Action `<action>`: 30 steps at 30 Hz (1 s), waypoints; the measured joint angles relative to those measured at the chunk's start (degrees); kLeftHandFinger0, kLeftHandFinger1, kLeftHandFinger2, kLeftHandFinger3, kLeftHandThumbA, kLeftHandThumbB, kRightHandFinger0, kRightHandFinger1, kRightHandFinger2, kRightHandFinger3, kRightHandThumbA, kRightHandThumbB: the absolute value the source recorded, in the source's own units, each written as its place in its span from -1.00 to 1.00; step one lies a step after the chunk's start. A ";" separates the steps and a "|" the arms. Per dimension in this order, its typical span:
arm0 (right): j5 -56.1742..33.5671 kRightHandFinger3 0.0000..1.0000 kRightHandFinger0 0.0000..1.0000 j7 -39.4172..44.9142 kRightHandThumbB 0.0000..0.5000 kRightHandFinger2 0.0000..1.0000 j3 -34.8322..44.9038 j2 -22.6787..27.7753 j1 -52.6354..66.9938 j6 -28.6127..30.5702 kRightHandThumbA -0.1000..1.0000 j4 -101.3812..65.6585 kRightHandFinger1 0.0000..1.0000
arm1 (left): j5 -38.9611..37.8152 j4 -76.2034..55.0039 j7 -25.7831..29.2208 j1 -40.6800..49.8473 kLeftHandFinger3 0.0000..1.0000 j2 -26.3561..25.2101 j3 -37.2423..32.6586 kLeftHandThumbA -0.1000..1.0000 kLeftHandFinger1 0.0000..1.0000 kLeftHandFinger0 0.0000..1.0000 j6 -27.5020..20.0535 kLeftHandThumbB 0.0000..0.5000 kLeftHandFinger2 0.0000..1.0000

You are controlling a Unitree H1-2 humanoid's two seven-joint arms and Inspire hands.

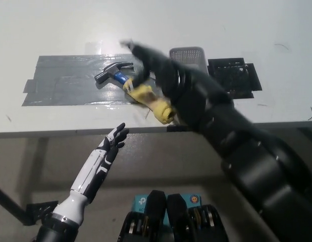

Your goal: The robot picks the hammer placed on top of the gray container with right hand and places it on the grey area of the desk

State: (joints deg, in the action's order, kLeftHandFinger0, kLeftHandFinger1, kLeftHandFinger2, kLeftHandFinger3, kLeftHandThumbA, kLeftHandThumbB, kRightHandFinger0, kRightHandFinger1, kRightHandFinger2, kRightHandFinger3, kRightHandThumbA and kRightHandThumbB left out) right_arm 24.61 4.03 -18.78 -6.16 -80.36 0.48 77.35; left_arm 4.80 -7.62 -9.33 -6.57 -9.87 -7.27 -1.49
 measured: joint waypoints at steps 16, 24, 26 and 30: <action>-3.78 1.00 1.00 5.42 0.63 1.00 5.55 10.25 0.10 0.13 1.00 -35.25 1.00 | 0.02 1.54 -0.60 -0.44 1.00 -0.01 0.40 1.00 1.00 1.00 0.00 -0.19 1.00; -4.69 1.00 1.00 7.99 0.60 1.00 6.91 16.81 11.22 -1.91 1.00 -51.28 1.00 | 0.02 3.15 -0.60 -2.15 1.00 0.00 1.07 1.00 1.00 1.00 0.02 -0.23 1.00; -5.10 1.00 1.00 8.31 0.53 1.00 7.45 18.06 13.66 -2.39 1.00 -54.08 1.00 | 0.02 3.51 -0.59 -2.50 1.00 0.00 1.19 1.00 1.00 1.00 0.02 -0.23 1.00; -6.18 1.00 1.00 9.17 0.41 1.00 8.99 21.66 21.34 -3.92 1.00 -62.19 1.00 | 0.03 4.46 -0.59 -3.36 1.00 0.00 1.34 1.00 1.00 1.00 0.02 -0.21 1.00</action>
State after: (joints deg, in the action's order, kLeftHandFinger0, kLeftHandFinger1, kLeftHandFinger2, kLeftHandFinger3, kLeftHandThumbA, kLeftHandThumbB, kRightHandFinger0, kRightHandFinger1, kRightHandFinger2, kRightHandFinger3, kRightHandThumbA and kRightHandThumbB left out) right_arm 18.43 13.20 -9.79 15.50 -59.02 -3.44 15.16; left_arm 4.83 -3.16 -9.92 -9.93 -9.87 -5.93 -1.47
